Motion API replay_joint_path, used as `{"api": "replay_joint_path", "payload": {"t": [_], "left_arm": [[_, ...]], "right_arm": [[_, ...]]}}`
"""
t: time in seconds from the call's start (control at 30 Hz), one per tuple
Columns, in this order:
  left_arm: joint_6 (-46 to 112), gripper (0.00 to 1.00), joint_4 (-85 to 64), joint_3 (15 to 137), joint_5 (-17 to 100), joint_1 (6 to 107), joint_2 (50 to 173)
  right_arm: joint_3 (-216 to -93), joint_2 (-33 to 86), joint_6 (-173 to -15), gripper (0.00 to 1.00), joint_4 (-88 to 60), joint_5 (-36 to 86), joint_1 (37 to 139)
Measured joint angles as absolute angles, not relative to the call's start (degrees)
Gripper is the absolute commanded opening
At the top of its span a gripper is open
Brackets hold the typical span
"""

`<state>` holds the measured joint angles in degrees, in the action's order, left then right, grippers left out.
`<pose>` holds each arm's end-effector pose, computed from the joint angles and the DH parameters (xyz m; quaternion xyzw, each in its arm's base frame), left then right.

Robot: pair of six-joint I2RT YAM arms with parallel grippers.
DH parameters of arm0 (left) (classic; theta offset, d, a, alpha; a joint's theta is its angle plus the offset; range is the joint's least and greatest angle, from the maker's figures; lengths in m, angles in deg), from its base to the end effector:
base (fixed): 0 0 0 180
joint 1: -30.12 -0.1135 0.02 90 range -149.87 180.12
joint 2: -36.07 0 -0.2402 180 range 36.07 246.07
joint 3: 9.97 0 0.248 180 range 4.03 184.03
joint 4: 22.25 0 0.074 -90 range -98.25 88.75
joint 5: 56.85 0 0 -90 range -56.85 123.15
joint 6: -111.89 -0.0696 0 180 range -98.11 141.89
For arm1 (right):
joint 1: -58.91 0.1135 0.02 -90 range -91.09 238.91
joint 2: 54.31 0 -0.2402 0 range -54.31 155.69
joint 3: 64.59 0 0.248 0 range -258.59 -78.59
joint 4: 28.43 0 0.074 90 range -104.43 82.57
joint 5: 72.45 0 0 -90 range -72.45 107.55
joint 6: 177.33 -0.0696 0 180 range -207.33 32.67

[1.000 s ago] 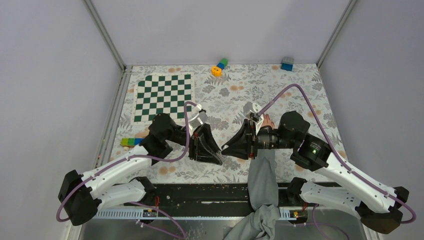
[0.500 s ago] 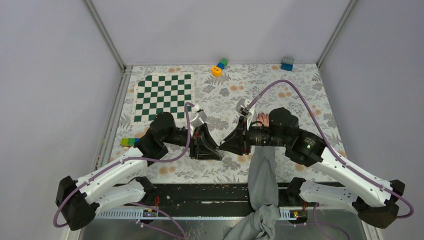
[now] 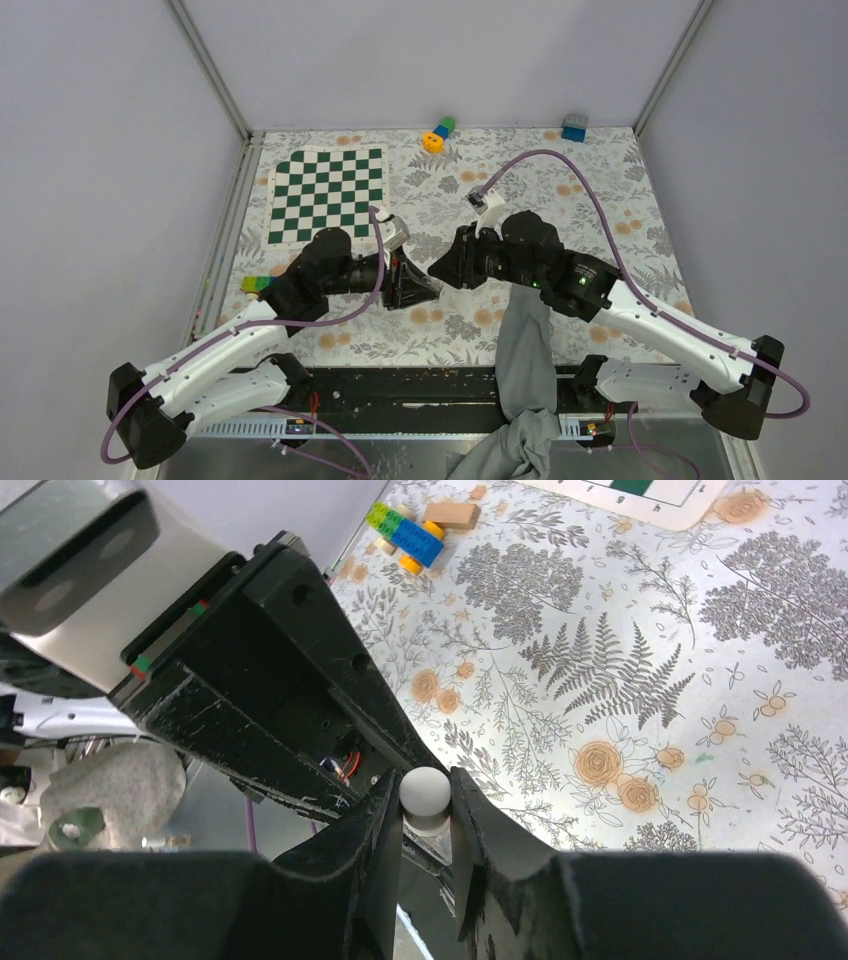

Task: Paint the nails
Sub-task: Screw the nail polish bottle.

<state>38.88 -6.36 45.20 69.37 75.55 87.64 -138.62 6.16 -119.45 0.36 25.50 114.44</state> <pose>0.1429 -0.2037 0.2895 0.3708 0.6696 -0.5160 0.3845 0.1509 0.2368 0.3431 -0.2020 0.7676 0.4592 0.3989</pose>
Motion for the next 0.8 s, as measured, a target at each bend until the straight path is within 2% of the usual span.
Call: {"api": "replay_joint_path", "payload": {"t": [0.6,0.73,0.8], "left_arm": [[37.9,0.0,-1.3,45.2,59.0,76.1,86.7],[37.8,0.0,-1.1,45.2,58.8,76.1,86.7],[37.7,0.0,-1.0,45.2,58.8,76.2,86.7]], "right_arm": [[-138.4,9.9,-129.3,0.0,-0.4,7.8,120.1],[-138.4,10.0,-129.7,0.17,-0.3,6.5,120.7],[-138.4,9.9,-129.7,0.33,-0.1,6.4,120.8]]}}
